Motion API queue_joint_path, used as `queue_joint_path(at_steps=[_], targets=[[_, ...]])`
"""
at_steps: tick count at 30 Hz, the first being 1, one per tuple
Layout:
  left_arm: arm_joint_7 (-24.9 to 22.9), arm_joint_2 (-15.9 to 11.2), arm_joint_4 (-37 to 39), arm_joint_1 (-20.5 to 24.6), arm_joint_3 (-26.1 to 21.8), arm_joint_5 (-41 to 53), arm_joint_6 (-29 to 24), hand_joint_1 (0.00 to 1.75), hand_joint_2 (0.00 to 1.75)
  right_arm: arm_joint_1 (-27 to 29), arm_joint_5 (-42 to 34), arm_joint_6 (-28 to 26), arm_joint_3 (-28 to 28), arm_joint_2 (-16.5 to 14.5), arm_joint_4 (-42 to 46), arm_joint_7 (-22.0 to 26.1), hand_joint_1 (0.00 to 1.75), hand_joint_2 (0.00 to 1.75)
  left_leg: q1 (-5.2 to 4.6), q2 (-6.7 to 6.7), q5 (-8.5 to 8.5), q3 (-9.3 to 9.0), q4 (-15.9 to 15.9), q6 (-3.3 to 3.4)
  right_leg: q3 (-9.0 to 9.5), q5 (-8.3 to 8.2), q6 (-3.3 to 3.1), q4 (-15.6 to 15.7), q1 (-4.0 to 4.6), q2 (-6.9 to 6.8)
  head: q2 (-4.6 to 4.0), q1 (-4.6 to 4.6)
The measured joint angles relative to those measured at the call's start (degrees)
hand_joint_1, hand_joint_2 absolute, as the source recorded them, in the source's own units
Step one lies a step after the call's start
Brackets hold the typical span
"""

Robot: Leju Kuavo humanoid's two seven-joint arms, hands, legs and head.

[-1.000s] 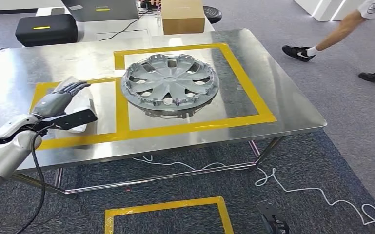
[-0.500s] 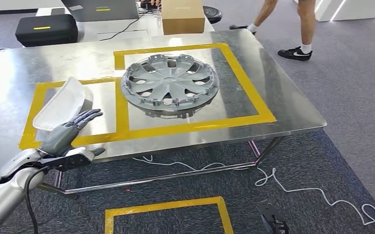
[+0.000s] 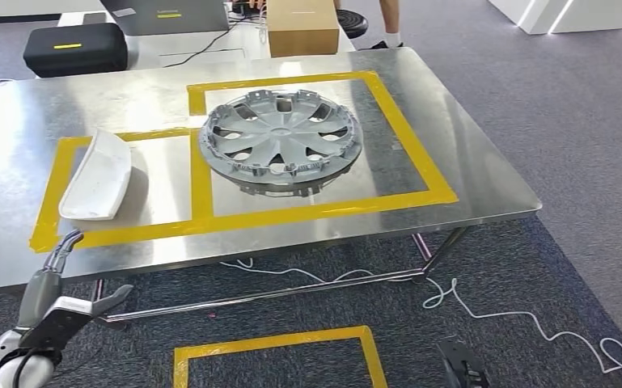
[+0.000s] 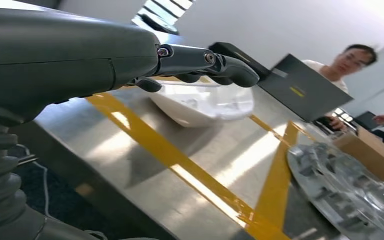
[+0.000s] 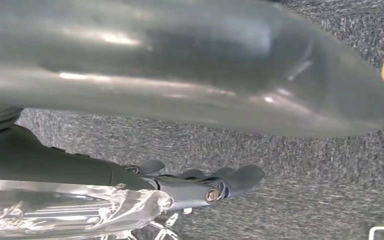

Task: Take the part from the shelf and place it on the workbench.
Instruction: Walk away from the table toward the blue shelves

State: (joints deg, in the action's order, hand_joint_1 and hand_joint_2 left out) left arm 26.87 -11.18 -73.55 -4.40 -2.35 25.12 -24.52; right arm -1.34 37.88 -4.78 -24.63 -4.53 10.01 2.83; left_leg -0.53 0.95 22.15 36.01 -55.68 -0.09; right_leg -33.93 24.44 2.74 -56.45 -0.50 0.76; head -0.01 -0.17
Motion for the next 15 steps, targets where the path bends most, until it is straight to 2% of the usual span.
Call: queue_joint_path(at_steps=[6,11,15], targets=[[3.6,5.6,3.9,-2.3,-10.3,0.4,0.9,0.0,0.0,0.1,0.0,-0.3,-1.6,-0.2,0.0,0.2,0.0,0.0,0.0,0.0,0.01,0.0,0.0,-0.01,0.02,0.01,0.0,0.0,0.01,-0.01,0.0,0.0],[8.2,10.2,12.5,-1.5,-19.9,-0.4,3.5,0.0,0.0,0.2,0.0,-0.6,-3.2,-0.5,0.0,0.7,0.0,0.0,0.0,0.0,0.02,-0.01,0.0,-0.02,0.02,0.01,0.0,0.0,0.01,-0.01,0.0,0.01],[11.1,12.6,20.2,-0.1,-26.8,0.6,4.4,0.0,0.0,0.3,0.1,-0.6,-4.5,-0.8,0.0,0.9,0.0,0.0,0.0,0.01,0.03,-0.01,0.0,-0.02,0.02,0.01,0.0,0.0,0.01,-0.03,-0.01,0.01]])
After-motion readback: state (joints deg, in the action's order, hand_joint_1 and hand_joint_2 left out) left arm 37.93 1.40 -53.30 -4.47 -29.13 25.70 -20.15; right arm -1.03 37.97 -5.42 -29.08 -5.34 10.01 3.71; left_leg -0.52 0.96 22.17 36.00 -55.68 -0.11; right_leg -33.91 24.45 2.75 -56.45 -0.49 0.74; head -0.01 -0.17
